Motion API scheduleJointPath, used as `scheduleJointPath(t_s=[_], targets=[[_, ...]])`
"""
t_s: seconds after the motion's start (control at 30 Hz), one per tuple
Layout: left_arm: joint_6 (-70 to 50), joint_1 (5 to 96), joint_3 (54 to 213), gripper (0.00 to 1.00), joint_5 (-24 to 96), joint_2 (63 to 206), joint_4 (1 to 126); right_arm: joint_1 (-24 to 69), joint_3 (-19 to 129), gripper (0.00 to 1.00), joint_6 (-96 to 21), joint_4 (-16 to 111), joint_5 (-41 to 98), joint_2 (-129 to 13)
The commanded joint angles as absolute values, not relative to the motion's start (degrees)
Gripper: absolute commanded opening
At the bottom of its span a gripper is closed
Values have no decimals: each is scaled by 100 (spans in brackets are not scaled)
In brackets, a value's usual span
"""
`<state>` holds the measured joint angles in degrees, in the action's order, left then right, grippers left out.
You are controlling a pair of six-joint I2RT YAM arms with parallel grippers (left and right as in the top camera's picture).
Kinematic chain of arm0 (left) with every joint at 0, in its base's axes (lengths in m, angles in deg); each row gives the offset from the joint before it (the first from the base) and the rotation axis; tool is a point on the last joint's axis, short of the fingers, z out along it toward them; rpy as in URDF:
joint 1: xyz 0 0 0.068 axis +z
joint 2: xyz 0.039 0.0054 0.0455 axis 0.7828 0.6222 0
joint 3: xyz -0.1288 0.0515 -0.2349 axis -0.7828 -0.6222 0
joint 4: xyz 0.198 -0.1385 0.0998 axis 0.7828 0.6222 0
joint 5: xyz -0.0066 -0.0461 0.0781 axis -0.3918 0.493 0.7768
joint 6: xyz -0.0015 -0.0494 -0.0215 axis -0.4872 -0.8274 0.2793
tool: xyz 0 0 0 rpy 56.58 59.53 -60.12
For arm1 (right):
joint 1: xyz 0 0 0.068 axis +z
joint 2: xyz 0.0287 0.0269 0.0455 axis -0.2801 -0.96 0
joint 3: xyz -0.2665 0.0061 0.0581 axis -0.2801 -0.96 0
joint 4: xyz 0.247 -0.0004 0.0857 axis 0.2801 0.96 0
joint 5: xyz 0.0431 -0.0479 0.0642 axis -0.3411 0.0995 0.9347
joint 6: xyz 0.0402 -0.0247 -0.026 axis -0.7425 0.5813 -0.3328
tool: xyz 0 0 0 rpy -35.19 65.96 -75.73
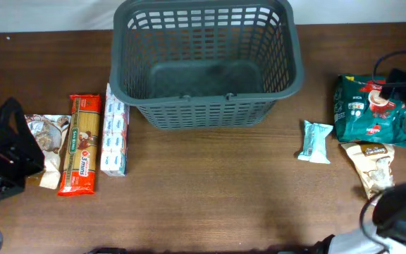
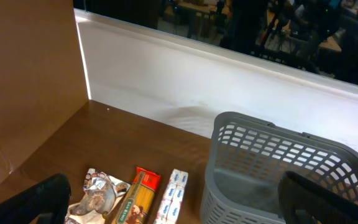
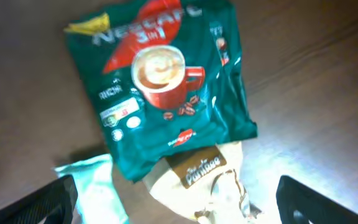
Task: Pack container
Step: 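Grasp the green Nescafe pouch with the right gripper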
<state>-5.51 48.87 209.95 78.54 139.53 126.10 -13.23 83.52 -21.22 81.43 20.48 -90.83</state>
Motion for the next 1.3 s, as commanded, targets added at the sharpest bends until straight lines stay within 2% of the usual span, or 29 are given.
scheduleJointPath(t_s=[0.0, 0.3, 0.83, 0.93, 0.97, 1.0, 1.03, 1.07, 1.1, 1.13, 1.27], targets=[[-464, 4906, 20995, 99, 7913, 13970, 12612, -1513, 8339, 99, -1768, 7898, 2503, -9266], [-464, 4906, 20995, 99, 7913, 13970, 12612, -1644, 8337, 99, -865, 7065, 3226, -10239], [-464, 4906, 20995, 99, 7913, 13970, 12612, -1693, 8322, 99, -907, 6783, 2894, -11998], [-464, 4906, 20995, 99, 7913, 13970, 12612, -1686, 8296, 99, -1221, 6818, 2892, -12296], [-462, 4906, 20995, 99, 7913, 13970, 12612, -1686, 8296, 95, -1291, 6823, 2896, -12359], [-464, 4906, 20995, 99, 7913, 13970, 12612, -1686, 8296, 82, -1363, 6825, 2933, -12418], [-464, 4906, 20995, 99, 7913, 13970, 12612, -1686, 8296, 63, -1377, 6827, 2968, -12440], [-464, 4906, 20995, 100, 7913, 13970, 12612, -1688, 8296, 36, -1394, 6827, 3058, -12440], [-464, 4906, 20995, 100, 7913, 13970, 12612, -1686, 8298, 14, -1394, 6818, 3176, -12436], [-464, 4906, 20995, 99, 7913, 13970, 12612, -1688, 8315, 4, -1396, 6816, 3294, -12420], [-464, 4906, 20995, 100, 7913, 13970, 12612, -1688, 8514, 4, -1698, 6880, 3692, -12357]])
